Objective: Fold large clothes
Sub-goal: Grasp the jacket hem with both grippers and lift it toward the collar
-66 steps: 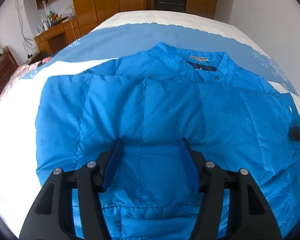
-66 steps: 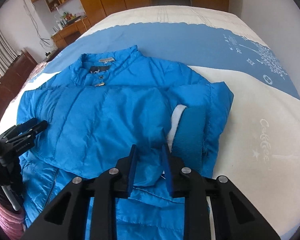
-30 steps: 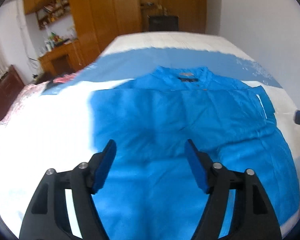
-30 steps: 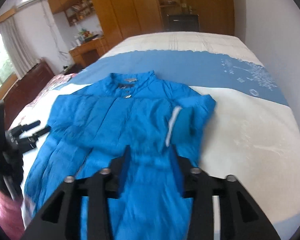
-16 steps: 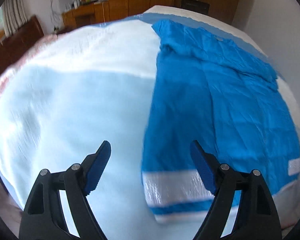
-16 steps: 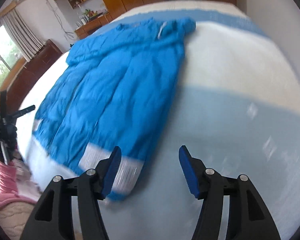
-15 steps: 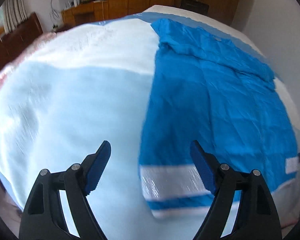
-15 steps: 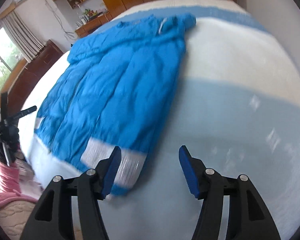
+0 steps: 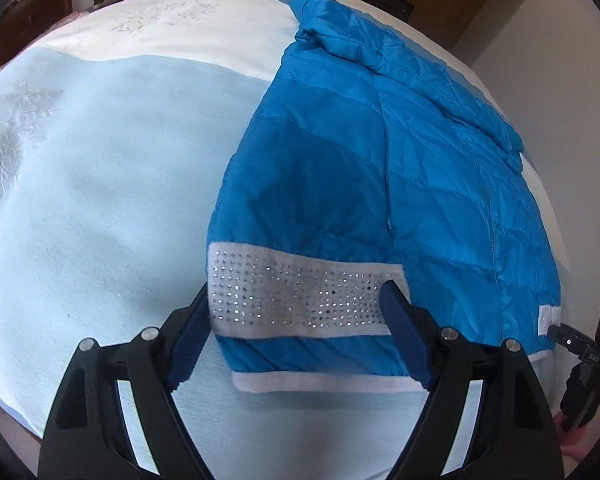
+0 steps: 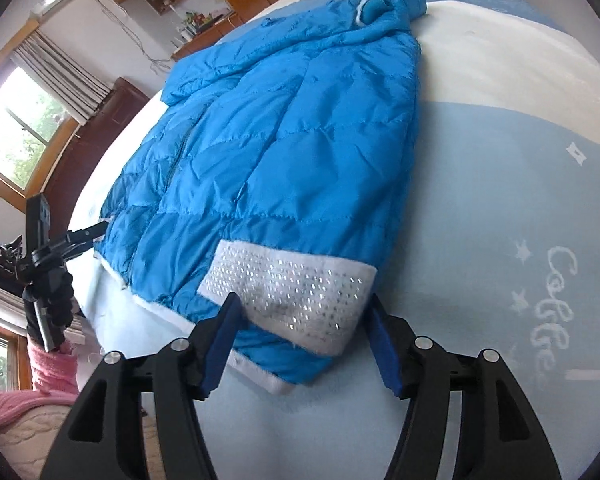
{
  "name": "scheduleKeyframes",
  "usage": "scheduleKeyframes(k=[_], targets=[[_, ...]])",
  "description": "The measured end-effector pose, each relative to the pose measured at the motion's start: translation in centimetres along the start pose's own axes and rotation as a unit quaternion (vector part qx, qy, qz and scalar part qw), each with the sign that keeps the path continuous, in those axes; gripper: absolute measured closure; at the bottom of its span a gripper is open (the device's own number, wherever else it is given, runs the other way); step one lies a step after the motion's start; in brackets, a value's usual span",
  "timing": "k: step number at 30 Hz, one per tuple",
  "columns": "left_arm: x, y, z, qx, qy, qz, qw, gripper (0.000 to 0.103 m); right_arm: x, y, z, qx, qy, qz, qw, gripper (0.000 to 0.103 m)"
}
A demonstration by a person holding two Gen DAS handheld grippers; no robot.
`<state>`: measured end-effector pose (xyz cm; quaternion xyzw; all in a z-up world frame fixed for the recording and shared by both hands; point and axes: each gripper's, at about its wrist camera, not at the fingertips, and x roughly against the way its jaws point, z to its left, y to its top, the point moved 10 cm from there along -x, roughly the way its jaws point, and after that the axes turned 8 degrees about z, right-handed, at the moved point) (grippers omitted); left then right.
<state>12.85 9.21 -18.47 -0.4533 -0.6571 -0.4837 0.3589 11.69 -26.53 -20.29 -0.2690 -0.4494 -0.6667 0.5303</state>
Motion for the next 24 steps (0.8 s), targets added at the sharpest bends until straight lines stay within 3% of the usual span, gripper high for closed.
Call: scheduleKeyframes(k=[1,2,4,7,9,16,21,24], targets=[[0.1,0.0,-0.1,0.003,0.0,-0.002,1.0,0.037,0.0,0.1,0.1,-0.001,0.005,-0.002,1.0,0.042],[0.2,0.1,-0.2,0.007,-0.003,-0.004,1.0,0.043,0.0,0.1,0.3,0.0,0.011,-0.004,1.0,0.051],[0.3,0.4,0.1,0.015,0.003,-0.008,0.9998,0.069,-0.1,0.2,0.3,0.003,0.013,-0.006,1.0,0.066],[1.1,0.6,0.4,0.025,0.002,-0.022,0.9994,0.089,0.2,0.4,0.3,0.0,0.028,-0.014,1.0,0.083],[1.7,0.6,0.3,0.028,-0.008,-0.031,0.9991,0.091,0.9,0.4,0.6,0.006,0.032,-0.024,0.999,0.09],[4.4,-0.7,-0.5,0.001,-0.025,-0.052,0.9983,0.093,3.5,-0.9,1.2,0.042,0.018,-0.042,0.998,0.092],[1.3,-1.4,0.8,-0.004,0.005,-0.04,0.9992,0.091,1.0,-1.6,-0.1,0.03,0.007,-0.017,0.999,0.091],[0.9,-1.0,0.4,-0.019,0.023,-0.055,0.9981,0.091,0.7,-1.1,-0.1,0.026,0.012,-0.023,0.999,0.091]])
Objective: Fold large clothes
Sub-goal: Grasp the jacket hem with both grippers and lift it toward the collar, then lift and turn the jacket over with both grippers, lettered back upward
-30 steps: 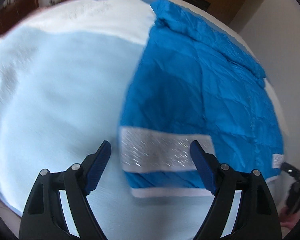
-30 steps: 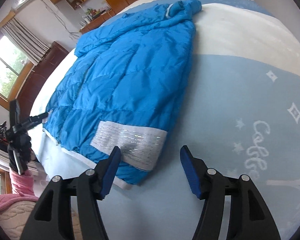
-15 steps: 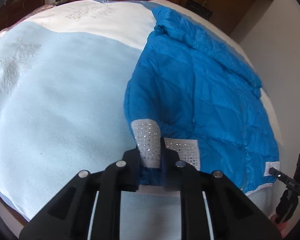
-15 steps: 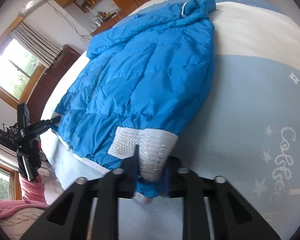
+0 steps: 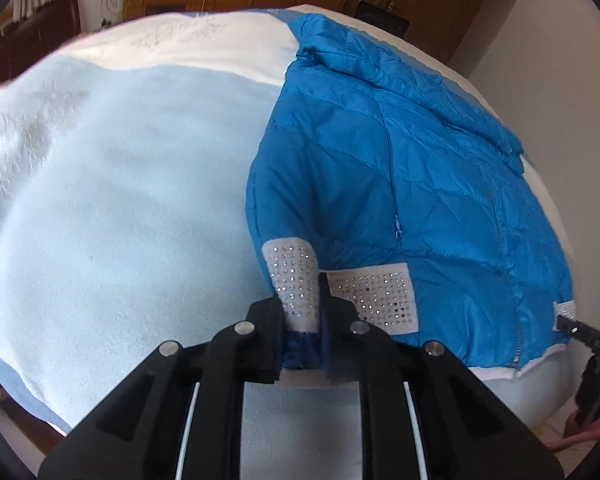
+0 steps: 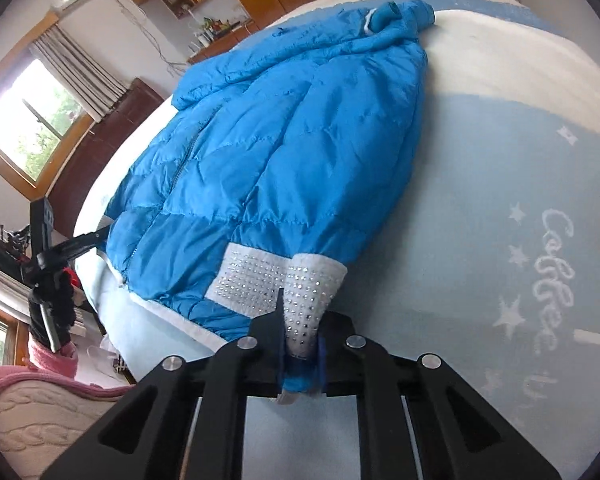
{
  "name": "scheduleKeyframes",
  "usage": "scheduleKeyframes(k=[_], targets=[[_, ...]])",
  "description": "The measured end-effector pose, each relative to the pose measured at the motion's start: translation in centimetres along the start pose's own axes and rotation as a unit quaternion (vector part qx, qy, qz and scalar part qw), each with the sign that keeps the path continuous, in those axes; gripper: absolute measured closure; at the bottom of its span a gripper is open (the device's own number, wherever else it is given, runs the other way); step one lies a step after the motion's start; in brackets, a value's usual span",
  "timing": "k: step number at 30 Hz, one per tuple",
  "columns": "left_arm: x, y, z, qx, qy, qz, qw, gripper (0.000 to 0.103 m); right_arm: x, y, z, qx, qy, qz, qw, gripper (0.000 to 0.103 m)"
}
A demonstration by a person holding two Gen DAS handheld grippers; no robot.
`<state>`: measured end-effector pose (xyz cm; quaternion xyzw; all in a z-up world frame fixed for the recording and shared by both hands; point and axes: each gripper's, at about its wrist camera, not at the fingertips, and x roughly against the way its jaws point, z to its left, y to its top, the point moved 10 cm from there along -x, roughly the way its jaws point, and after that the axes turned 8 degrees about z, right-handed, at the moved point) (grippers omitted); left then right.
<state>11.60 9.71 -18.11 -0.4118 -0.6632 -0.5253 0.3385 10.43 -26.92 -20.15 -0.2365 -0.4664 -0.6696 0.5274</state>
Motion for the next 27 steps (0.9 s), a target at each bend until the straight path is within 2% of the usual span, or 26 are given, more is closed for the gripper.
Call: scheduleKeyframes(k=[3,7,12,14,17,20,23,27], targets=[[0.8,0.4,-0.3,-0.001,-0.004,-0.011,0.9999,0.092,1.0,0.4,0.4,0.006,0.004,-0.01,1.0,0.092],[3.7,1.6,-0.9,0.01,-0.048,-0.038,0.9981,0.093,3.5,1.2,1.6,0.016,0.03,-0.035,0.999,0.093],[7.1,5.2,-3.0,0.001,-0.109,-0.063,0.9921,0.093,7.1,4.6,3.4,0.037,0.061,-0.059,0.996,0.094],[8.4,8.2,-4.0,0.003,-0.141,-0.071,0.9874,0.093,8.7,7.0,4.0,0.044,0.069,-0.068,0.994,0.094],[9.5,12.2,-5.3,-0.01,-0.148,-0.092,0.9845,0.093,10.3,10.1,3.9,0.038,0.082,-0.075,0.993,0.094],[9.9,16.5,-6.9,-0.022,-0.163,-0.098,0.9815,0.093,11.6,13.9,3.0,0.021,0.091,-0.075,0.993,0.094],[9.3,20.7,-8.2,-0.024,-0.171,-0.101,0.9798,0.093,12.1,18.2,1.7,-0.006,0.103,-0.068,0.992,0.094],[6.8,26.3,-9.9,-0.024,-0.189,-0.091,0.9775,0.093,11.6,22.8,0.0,-0.038,0.121,-0.06,0.99,0.094]])
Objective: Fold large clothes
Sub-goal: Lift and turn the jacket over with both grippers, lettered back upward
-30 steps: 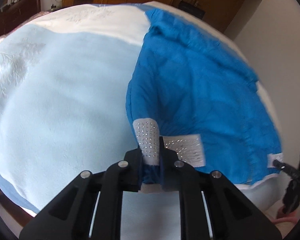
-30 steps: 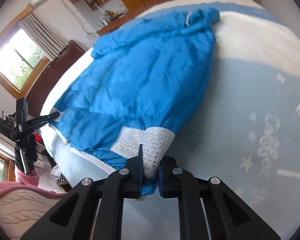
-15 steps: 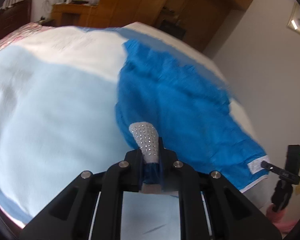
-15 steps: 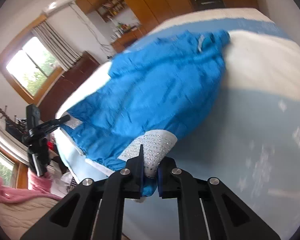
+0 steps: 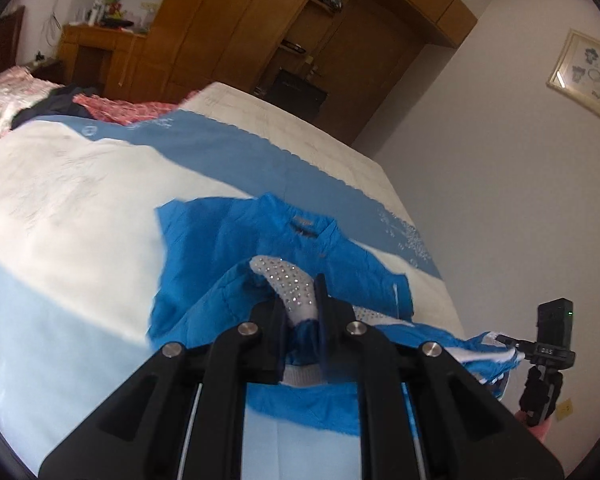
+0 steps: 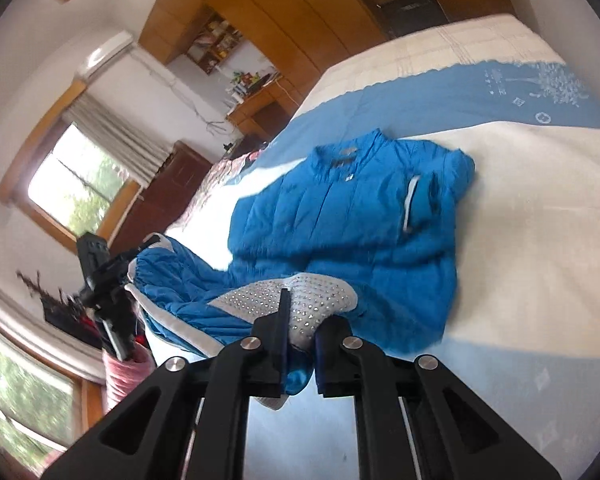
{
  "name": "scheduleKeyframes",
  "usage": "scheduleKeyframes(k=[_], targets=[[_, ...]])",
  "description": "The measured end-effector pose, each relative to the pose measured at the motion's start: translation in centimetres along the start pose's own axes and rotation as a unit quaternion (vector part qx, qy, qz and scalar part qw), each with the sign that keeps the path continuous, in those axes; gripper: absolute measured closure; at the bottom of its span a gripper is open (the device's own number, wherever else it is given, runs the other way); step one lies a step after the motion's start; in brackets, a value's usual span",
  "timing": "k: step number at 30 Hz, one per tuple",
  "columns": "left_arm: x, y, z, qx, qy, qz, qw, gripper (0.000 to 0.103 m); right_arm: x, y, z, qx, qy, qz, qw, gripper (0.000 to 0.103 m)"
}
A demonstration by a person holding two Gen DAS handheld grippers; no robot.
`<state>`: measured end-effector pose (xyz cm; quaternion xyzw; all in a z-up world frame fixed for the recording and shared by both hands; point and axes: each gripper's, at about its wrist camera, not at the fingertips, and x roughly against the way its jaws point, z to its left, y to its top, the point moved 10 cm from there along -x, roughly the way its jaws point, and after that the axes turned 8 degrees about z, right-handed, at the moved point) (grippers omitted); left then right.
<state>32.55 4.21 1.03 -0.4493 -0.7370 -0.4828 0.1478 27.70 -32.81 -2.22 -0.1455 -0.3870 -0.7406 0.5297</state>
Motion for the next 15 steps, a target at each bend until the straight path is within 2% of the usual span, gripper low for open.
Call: scheduleKeyframes(k=[7,10,15], targets=[[-6.8,6.0,2.4,0.028,-0.008,0.016,0.9995,0.093,-3.2,7.2,-3.9,-0.052,0.015,0.006,0.999,0.094],[-10.1,8.1,3.6,0.03,0.003,0.027,0.9992,0.093,-5.0,9.9,-5.9,-0.074,0.017,0.013,0.997,0.094],[-15.5,9.2,6.3,0.056,0.014,0.065,0.9962,0.092,-8.1,12.5,-9.4,-0.108,0.011,0.032,0.994,0.094]])
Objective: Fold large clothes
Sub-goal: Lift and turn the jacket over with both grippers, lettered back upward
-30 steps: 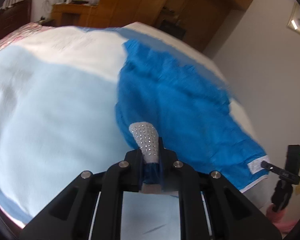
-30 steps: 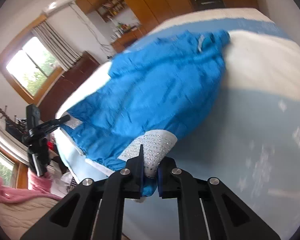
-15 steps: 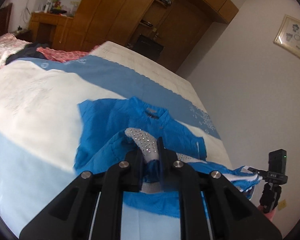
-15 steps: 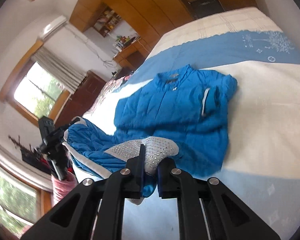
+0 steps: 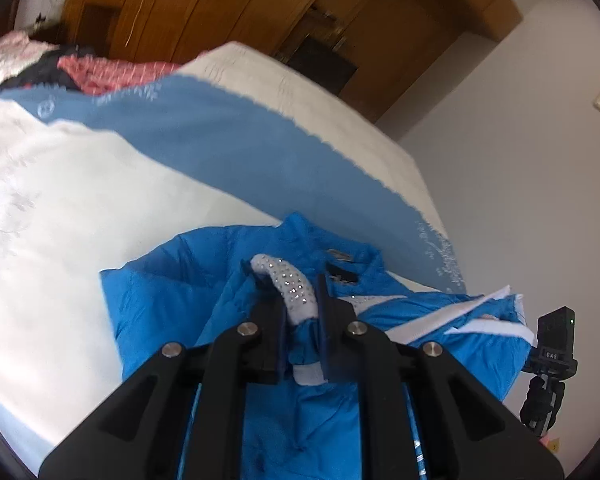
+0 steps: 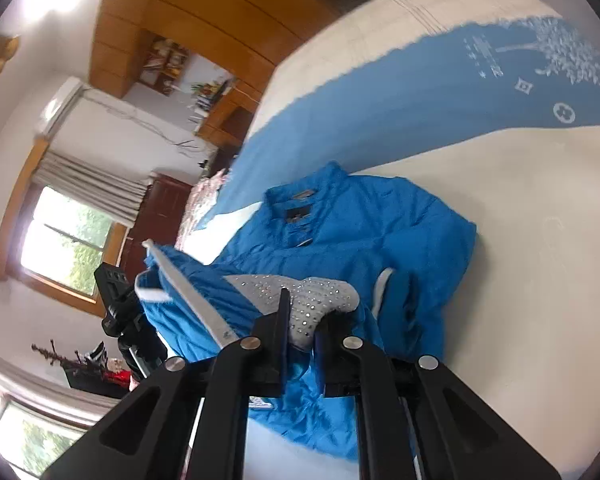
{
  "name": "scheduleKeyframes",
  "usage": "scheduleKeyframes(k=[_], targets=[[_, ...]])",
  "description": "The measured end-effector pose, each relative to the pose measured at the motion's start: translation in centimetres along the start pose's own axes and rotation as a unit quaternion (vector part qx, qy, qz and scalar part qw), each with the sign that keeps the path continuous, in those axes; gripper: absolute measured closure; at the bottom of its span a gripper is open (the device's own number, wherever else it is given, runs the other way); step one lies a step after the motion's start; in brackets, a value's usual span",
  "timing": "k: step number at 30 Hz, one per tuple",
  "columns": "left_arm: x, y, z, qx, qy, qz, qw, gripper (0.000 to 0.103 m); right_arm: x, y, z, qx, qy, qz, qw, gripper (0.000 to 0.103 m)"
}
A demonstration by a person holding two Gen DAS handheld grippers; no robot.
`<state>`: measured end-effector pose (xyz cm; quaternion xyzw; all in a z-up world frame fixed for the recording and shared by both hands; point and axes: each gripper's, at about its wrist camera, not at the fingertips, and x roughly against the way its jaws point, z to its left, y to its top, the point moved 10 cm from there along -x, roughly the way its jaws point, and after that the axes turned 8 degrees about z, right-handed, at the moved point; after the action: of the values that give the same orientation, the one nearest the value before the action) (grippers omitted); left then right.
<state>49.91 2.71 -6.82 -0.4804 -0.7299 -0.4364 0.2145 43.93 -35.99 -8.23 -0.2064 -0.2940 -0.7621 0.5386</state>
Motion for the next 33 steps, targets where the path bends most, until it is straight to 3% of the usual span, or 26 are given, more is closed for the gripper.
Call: scheduleKeyframes(k=[8,11,14,15,16,17,22,24,26,29,30,31,33], targets=[[-4.5,1.1,3.8,0.032,0.008,0.031,0.999,0.09,-2.7,2.1,-3.4,-0.021,-0.016,0.02,0.999,0.088],[-4.9,1.2,4.0,0.034,0.0,0.038,0.9987,0.086,-2.5,2.1,-3.7,-0.025,0.005,0.023,0.999,0.078],[-4.1,1.2,3.6,0.039,-0.024,0.048,0.9978,0.079,-1.8,1.5,-3.5,-0.014,0.006,0.027,1.0,0.066],[-3.5,0.9,3.4,0.041,-0.038,0.056,0.9968,0.076,-1.1,1.3,-3.5,-0.01,0.001,0.02,1.0,0.054],[-3.1,0.7,3.3,0.041,-0.047,0.061,0.9962,0.066,-0.2,1.1,-3.5,-0.005,-0.012,0.008,1.0,0.039],[-2.1,0.3,2.9,0.035,-0.061,0.064,0.9954,0.056,0.4,1.1,-3.6,-0.002,-0.022,-0.001,1.0,0.036],[2.5,-1.8,3.5,-0.004,-0.031,0.031,0.9991,0.05,1.8,-1.3,-3.0,0.046,-0.059,-0.011,0.997,0.038],[3.3,-2.9,4.3,-0.018,0.006,0.02,0.9996,0.048,0.8,-2.3,-2.6,0.064,-0.077,-0.003,0.995,0.038],[3.1,-4.4,5.5,-0.036,0.075,0.016,0.9964,0.048,-0.8,-2.8,-2.5,0.072,-0.1,0.007,0.992,0.038],[2.0,-6.4,5.4,-0.06,0.101,0.026,0.9927,0.048,-3.5,-3.2,-2.8,0.09,-0.155,0.016,0.984,0.039],[1.7,-6.8,5.0,-0.069,0.104,0.026,0.9918,0.048,-4.1,-3.3,-2.9,0.096,-0.17,0.016,0.981,0.046],[1.3,-7.4,4.5,-0.085,0.113,0.024,0.9896,0.048,-4.4,-3.3,-3.0,0.101,-0.186,0.014,0.977,0.059],[0.7,-7.9,3.8,-0.115,0.154,0.013,0.9813,0.048,-4.6,-3.1,-3.1,0.111,-0.219,0.004,0.969,0.072]])
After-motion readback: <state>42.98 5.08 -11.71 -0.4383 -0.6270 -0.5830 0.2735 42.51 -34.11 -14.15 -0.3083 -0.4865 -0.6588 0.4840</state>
